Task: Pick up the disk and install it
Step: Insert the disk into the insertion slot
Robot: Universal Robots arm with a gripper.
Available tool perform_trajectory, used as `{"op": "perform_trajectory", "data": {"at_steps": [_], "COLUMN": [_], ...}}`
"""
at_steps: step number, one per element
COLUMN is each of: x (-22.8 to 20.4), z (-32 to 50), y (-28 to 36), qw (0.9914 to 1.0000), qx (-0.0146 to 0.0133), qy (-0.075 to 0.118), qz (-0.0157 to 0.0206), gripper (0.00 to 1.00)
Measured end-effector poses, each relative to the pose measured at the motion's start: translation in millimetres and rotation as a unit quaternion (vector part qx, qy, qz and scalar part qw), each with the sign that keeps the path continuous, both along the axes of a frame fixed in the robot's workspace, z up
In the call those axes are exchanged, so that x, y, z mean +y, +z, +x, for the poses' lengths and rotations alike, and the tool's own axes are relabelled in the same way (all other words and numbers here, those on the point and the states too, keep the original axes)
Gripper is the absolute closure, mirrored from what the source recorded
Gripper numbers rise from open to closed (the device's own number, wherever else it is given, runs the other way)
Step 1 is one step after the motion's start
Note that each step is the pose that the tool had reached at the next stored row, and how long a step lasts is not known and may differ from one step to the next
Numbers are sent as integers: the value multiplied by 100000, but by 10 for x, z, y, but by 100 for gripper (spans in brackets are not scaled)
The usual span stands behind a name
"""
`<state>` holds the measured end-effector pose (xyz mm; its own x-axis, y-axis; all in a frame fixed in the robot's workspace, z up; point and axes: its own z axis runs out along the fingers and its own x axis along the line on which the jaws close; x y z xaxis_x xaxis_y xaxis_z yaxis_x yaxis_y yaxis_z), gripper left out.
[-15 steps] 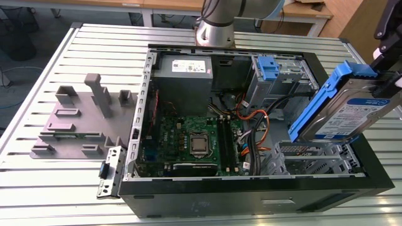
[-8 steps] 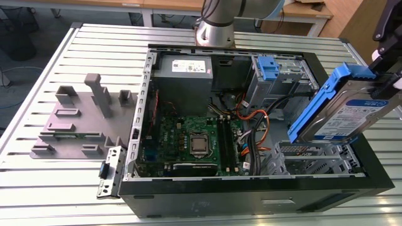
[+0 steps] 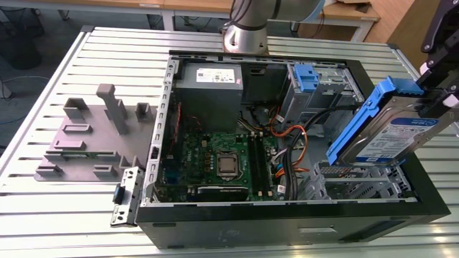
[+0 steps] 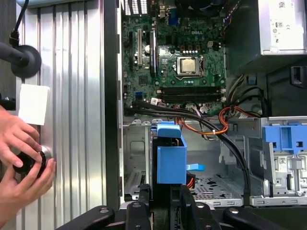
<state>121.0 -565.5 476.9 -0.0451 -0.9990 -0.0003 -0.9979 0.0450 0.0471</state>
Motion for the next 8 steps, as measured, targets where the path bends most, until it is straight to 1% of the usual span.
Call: {"op": "perform_trajectory", "data": {"at_steps": [5,8], "x": [-1,-1], "z": [-7,-21], "y": [-55,-64], "qw": [100000,100000], "qx": [0,0], "qy": [-54,-51], "qz": [11,9], "gripper": [65,65]}}
